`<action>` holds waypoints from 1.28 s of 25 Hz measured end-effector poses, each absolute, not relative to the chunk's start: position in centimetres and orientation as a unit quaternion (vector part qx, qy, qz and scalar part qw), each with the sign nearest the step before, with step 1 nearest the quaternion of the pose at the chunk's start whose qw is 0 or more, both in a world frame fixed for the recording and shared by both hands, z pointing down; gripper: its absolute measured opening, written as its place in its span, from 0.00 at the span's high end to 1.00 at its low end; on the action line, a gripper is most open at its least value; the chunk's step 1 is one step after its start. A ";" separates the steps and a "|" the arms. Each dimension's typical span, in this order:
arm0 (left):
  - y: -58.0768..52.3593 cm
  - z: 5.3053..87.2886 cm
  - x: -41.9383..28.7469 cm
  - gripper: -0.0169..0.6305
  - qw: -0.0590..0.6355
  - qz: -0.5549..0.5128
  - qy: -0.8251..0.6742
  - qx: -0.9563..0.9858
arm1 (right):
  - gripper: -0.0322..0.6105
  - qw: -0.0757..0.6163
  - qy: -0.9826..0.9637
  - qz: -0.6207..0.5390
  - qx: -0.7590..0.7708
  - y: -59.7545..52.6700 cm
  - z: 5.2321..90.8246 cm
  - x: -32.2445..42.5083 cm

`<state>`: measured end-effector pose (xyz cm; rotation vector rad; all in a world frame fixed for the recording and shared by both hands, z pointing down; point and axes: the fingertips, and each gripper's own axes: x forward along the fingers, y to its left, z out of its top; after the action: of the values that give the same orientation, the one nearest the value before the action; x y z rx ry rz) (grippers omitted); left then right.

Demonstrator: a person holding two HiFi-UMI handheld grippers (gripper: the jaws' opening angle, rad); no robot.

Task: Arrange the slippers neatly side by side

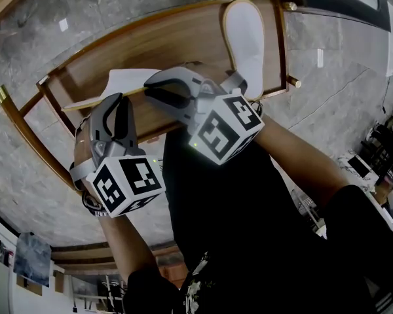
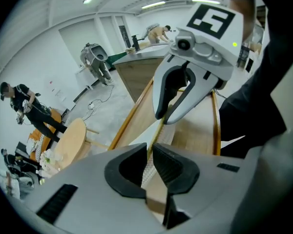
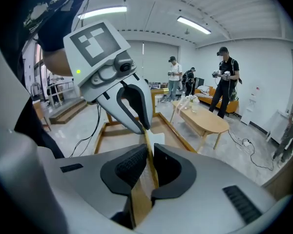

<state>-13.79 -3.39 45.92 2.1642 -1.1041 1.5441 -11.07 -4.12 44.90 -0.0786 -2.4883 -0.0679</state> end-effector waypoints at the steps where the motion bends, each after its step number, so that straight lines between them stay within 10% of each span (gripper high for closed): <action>1: -3.3 45.9 -13.8 0.91 0.136 0.528 -0.391 0.741 | 0.89 0.320 -0.947 -0.023 -0.025 -4.3 44.9 -11.1; 18: -4.0 44.6 -16.1 0.97 0.261 0.374 -0.604 0.654 | 0.89 0.231 -0.962 0.031 0.139 -8.4 40.9 -9.7; 32: 1.7 49.3 -20.6 0.94 0.374 0.348 -0.635 0.580 | 0.91 0.292 -0.947 0.081 0.110 -5.4 46.0 -6.3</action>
<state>-20.64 1.74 49.31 1.4845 -1.6267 0.8904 -6.34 -5.41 45.95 0.2924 -2.5240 0.2156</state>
